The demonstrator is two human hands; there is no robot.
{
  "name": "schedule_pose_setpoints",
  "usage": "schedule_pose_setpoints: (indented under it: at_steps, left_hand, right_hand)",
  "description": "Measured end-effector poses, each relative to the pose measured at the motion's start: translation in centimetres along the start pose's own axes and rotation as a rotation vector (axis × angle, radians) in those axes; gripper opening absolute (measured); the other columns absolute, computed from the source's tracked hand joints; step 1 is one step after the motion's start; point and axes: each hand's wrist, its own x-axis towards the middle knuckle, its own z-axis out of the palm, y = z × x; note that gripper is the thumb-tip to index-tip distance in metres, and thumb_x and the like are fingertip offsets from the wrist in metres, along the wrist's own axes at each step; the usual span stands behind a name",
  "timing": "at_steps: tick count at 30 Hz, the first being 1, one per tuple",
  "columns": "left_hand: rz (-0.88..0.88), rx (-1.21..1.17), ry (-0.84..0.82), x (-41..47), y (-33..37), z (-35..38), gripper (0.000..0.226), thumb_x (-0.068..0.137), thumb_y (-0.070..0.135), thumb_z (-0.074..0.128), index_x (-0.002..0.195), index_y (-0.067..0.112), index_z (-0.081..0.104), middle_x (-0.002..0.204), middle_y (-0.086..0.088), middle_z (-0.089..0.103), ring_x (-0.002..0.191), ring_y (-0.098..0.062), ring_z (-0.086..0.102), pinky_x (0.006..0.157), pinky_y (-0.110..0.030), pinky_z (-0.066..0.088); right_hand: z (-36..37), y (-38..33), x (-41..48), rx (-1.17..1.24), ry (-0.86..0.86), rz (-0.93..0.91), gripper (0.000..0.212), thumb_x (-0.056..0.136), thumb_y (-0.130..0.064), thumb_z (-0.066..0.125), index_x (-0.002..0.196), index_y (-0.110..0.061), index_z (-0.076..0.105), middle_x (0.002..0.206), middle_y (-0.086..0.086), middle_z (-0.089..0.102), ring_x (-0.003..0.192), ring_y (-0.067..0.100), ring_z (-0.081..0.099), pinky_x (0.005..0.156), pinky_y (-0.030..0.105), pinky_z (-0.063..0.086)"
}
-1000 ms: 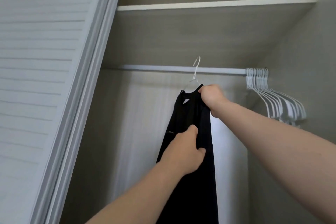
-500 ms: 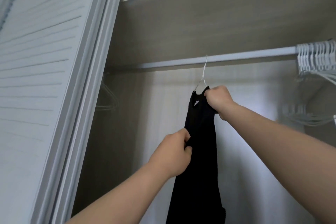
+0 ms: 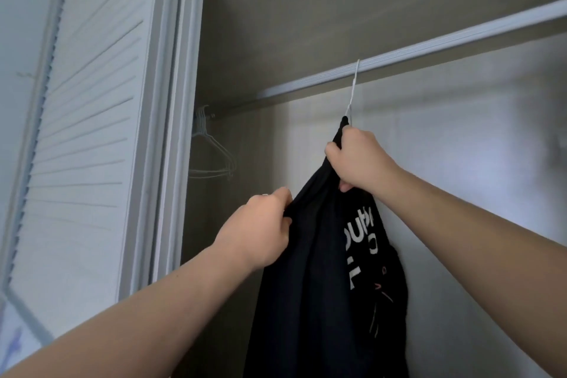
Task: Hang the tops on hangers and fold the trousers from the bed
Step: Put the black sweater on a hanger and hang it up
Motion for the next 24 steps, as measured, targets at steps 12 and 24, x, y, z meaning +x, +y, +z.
schedule_pose_setpoints:
  at_steps: [12,24]
  left_hand:
    - [-0.092,0.435,-0.17,2.8,-4.4,-0.9,0.014,0.099,0.013,0.049,0.111,0.019,0.047,0.094,-0.001,0.051,0.082,-0.027,0.058,0.065,-0.036,0.045]
    - [-0.462,0.712,-0.343,9.8,-8.0,0.1,0.022,0.096,0.001,0.053,0.116,0.008,0.057,0.109,-0.013,0.058,0.098,-0.031,0.06,0.088,-0.043,0.055]
  right_hand:
    - [13.1,-0.5,5.8,0.328,-0.01,-0.116,0.038,0.102,-0.042,0.041,0.123,-0.014,0.055,0.098,0.018,0.068,0.077,0.04,0.068,0.08,0.042,0.058]
    - [24.4,-4.4,11.6,0.671,-0.111,-0.167,0.036,0.103,-0.041,0.047,0.125,-0.017,0.059,0.109,0.015,0.065,0.098,0.037,0.064,0.077,0.042,0.055]
